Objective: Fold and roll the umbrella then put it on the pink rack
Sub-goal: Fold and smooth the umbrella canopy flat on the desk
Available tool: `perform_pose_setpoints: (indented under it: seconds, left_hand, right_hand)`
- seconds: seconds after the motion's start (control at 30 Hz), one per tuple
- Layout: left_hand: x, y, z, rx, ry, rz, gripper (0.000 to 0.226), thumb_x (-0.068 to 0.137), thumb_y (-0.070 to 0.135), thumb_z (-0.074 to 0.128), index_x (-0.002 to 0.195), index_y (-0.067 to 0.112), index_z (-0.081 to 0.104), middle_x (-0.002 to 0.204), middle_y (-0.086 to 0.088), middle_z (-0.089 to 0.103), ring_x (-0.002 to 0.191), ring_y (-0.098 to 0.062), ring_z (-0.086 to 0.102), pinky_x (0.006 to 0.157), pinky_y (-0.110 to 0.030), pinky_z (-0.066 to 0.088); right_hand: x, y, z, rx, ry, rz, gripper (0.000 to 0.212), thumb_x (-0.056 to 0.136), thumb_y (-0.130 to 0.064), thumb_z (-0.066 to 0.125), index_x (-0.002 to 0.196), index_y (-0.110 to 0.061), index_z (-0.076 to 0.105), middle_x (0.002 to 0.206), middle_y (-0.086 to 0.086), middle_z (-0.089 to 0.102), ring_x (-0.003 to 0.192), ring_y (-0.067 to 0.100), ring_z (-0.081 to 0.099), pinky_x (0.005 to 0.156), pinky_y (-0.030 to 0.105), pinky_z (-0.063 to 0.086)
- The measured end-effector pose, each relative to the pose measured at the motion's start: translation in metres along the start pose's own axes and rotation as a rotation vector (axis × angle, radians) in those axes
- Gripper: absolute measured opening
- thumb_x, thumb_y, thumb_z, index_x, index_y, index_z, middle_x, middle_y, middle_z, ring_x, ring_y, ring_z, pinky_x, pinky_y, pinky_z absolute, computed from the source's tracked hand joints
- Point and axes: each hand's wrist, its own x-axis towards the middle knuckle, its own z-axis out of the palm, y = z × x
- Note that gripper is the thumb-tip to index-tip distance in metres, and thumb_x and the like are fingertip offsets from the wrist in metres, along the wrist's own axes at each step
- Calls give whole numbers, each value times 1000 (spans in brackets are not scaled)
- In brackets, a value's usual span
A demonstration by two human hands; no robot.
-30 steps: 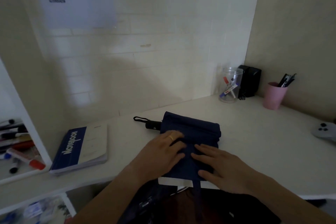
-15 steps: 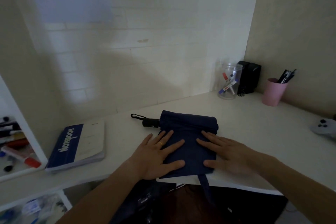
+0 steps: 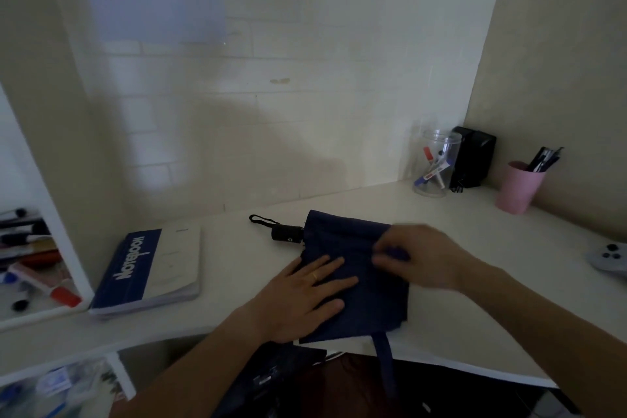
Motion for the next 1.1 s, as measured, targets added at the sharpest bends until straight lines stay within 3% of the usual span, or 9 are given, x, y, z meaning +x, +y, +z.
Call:
perform_pose_setpoints:
  seconds: [0.07, 0.1, 0.23, 0.3, 0.43, 0.6, 0.7, 0.83, 1.1]
  left_hand:
    - [0, -3, 5, -27, 25, -8, 53, 105, 60, 14, 157, 51, 9, 169, 14, -4, 155, -5, -9, 127, -42, 0]
    - [0, -3, 5, -45, 24, -8, 53, 105, 60, 14, 157, 51, 9, 169, 15, -4, 154, -3, -9, 127, -41, -1]
    - [3, -6, 8, -85, 23, -24, 52, 105, 60, 16, 156, 52, 10, 168, 19, -7, 153, 0, -13, 126, -40, -3]
    - [3, -6, 8, -103, 18, -22, 52, 105, 60, 17, 156, 53, 10, 167, 20, -8, 152, 1, -13, 126, -40, -5]
    - [3, -6, 8, -104, 5, -16, 50, 104, 60, 17, 154, 57, 9, 168, 20, -7, 153, -1, -12, 126, -39, -7]
    - [5, -6, 10, -95, 3, -32, 49, 104, 60, 17, 153, 59, 9, 169, 17, -5, 154, -5, -8, 125, -39, -7]
    - [6, -5, 9, -73, 7, -34, 49, 105, 58, 18, 154, 57, 10, 169, 15, -4, 155, -6, -6, 125, -39, -7]
    - [6, -6, 10, -63, 3, -36, 50, 104, 59, 15, 154, 58, 8, 169, 16, -6, 155, -7, -9, 126, -42, -5]
    - [3, -4, 10, -30, 61, -15, 56, 99, 65, 4, 154, 56, 10, 169, 12, -3, 155, -11, -6, 123, -39, -13]
  right_hand:
    - [28, 10, -3, 126, 254, 75, 31, 96, -42, 57, 117, -23, 69, 113, -2, 68, 107, 22, 63, 91, 32, 47]
    - [43, 16, -4, 158, 232, 140, 35, 98, -40, 56, 125, -20, 65, 119, 0, 67, 112, 24, 61, 95, 33, 45]
    - [88, 31, -7, 216, -215, 300, 40, 97, -37, 57, 117, -6, 71, 121, 7, 68, 113, 29, 61, 101, 38, 47]
    - [97, 34, -11, 241, -262, 293, 31, 90, -31, 68, 110, -10, 77, 115, 6, 72, 109, 25, 64, 98, 35, 51]
    - [104, 32, -18, 214, -144, 251, 22, 81, -25, 79, 100, -13, 79, 105, 5, 75, 102, 22, 67, 93, 33, 52]
    - [85, 21, -51, 877, 162, 187, 19, 81, -1, 78, 78, -9, 62, 103, 7, 79, 101, 20, 74, 92, 33, 57]
    - [79, 19, -58, 716, 50, 266, 31, 77, -17, 85, 102, -14, 65, 121, 6, 71, 106, 22, 69, 86, 24, 49]
    - [74, 26, -36, 570, -164, 558, 99, 73, -53, 82, 152, -13, 37, 158, 10, 35, 141, 29, 38, 111, 38, 35]
    - [42, 9, -52, 956, 148, 283, 72, 69, 15, 78, 130, -20, 64, 107, 8, 66, 91, 19, 67, 88, 34, 57]
